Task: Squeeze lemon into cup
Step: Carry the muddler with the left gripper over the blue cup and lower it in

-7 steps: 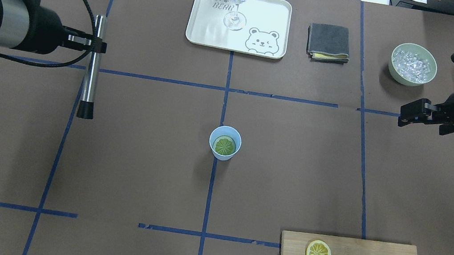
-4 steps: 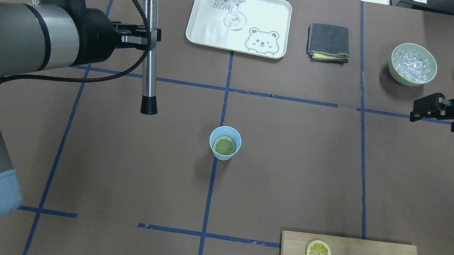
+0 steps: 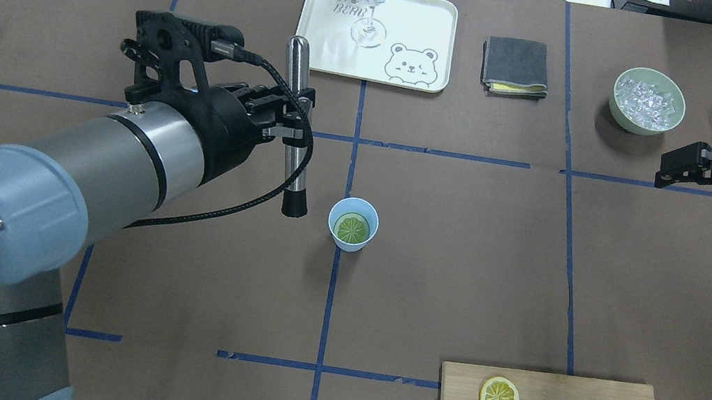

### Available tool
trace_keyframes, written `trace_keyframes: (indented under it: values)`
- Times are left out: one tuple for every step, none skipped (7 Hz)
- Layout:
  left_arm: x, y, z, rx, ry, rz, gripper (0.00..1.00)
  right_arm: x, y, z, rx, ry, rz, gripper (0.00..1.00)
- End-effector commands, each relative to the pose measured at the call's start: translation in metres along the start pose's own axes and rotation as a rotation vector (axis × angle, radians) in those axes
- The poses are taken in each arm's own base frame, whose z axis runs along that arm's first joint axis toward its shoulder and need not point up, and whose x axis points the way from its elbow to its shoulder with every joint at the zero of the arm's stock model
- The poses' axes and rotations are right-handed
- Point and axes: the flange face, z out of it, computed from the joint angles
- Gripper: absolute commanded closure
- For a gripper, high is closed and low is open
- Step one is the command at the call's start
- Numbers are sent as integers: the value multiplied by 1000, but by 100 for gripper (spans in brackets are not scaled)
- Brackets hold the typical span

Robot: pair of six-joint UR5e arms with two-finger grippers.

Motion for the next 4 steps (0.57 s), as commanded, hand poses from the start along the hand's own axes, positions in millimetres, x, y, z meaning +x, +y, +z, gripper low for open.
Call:
trace_keyframes:
  values:
    - [31,48,19,174,-93,108,100,4,0,1,-2,3,6,0]
    - [28,68,40,232,-36,85,100,4,0,0,-1,4,7,0]
    - [15,82,51,273,-12,48,100,4,0,0,-1,4,8,0]
    - [15,80,52,307,-29,38,100,5,-1,-1,2,3,10,0]
